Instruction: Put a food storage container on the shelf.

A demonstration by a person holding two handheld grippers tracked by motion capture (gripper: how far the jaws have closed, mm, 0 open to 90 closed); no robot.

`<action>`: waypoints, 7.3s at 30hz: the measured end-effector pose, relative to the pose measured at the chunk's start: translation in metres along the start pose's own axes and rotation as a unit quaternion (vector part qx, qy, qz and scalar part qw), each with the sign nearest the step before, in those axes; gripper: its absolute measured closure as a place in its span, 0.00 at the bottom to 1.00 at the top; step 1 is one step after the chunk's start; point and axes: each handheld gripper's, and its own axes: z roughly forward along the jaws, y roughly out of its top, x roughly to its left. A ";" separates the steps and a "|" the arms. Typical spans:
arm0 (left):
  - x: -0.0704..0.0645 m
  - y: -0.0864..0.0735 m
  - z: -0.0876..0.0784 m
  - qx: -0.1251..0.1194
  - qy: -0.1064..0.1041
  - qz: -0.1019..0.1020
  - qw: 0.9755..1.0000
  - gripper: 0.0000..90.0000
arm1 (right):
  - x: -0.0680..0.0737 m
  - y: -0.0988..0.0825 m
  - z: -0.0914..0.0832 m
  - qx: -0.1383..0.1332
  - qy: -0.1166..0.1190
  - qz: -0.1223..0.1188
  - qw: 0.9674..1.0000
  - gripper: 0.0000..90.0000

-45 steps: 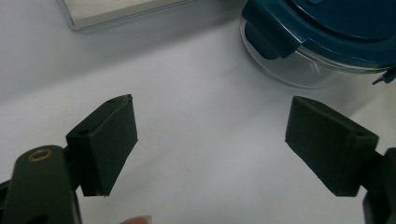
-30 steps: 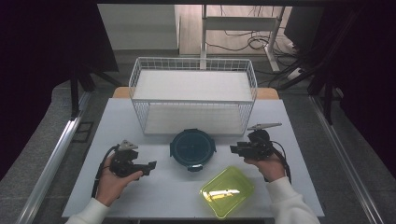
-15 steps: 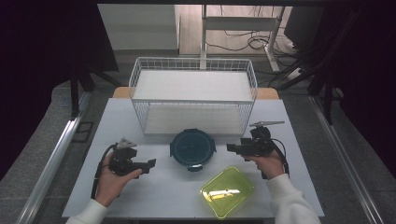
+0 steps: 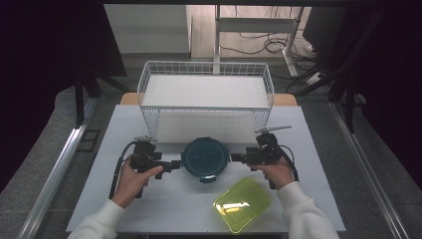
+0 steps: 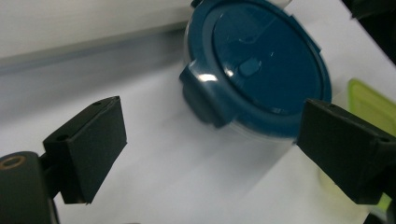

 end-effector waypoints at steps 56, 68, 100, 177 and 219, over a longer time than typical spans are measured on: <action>0.014 0.005 0.069 0.048 -0.110 -0.128 0.985 0.27 | -0.021 0.010 0.082 0.113 0.092 0.146 0.979 0.29; 0.011 0.002 0.059 0.042 -0.112 -0.142 0.983 0.36 | -0.015 0.009 0.071 0.103 0.090 0.162 0.977 0.38; -0.015 0.010 0.034 0.019 -0.113 -0.086 0.990 0.42 | 0.001 0.009 0.034 0.028 0.092 0.132 0.987 0.41; -0.065 0.133 -0.062 -0.064 -0.093 0.024 0.993 0.43 | 0.056 0.104 -0.065 -0.105 0.071 0.047 0.991 0.41; -0.023 0.216 -0.050 -0.067 -0.103 0.018 0.992 0.43 | 0.030 0.191 -0.050 -0.094 0.060 0.056 0.992 0.41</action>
